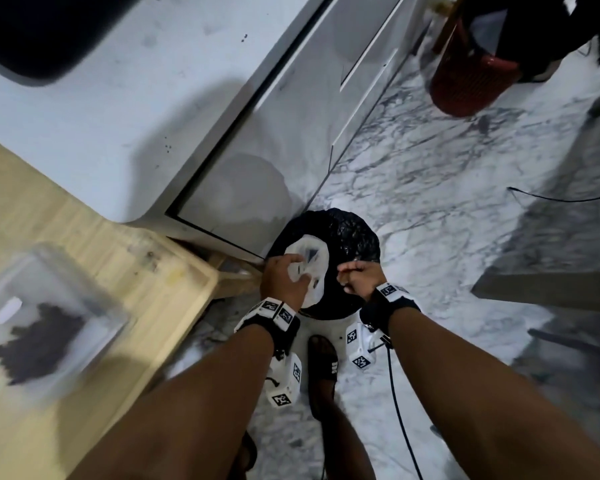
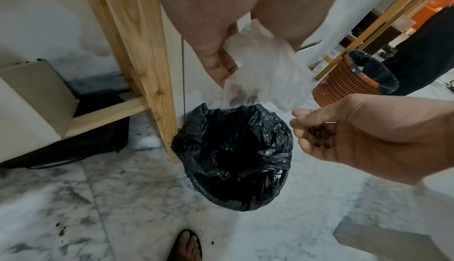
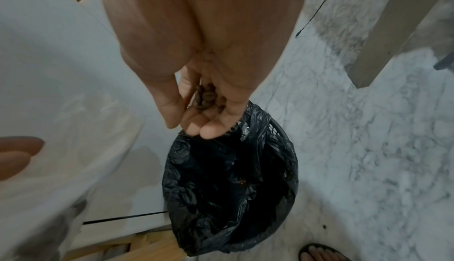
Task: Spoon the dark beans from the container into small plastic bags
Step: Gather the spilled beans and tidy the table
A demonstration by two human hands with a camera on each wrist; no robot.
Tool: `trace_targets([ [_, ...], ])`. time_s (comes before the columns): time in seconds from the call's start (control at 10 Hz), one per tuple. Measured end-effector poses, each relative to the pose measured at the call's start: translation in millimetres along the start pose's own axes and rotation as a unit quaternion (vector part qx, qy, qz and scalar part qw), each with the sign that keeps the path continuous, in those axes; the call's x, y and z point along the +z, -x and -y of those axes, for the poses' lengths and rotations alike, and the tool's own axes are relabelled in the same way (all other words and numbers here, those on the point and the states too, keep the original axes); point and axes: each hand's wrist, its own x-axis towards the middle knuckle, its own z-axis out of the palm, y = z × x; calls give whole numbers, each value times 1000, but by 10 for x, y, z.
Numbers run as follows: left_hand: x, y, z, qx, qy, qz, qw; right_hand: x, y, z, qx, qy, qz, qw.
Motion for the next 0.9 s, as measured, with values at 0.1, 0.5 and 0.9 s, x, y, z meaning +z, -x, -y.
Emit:
trace_targets([
  [0.1,44,-46,-1,-6,4,-5,1000,-3,-56,13,-15,-8,3,1000],
  [0.5,126,-92,-33,-14,9,10,1000,-121,9,82,-31,-19,44,998],
  [0.9,235,-162,-272,-1,73,37,997,-278,197,181,-65,-27,-8,997],
])
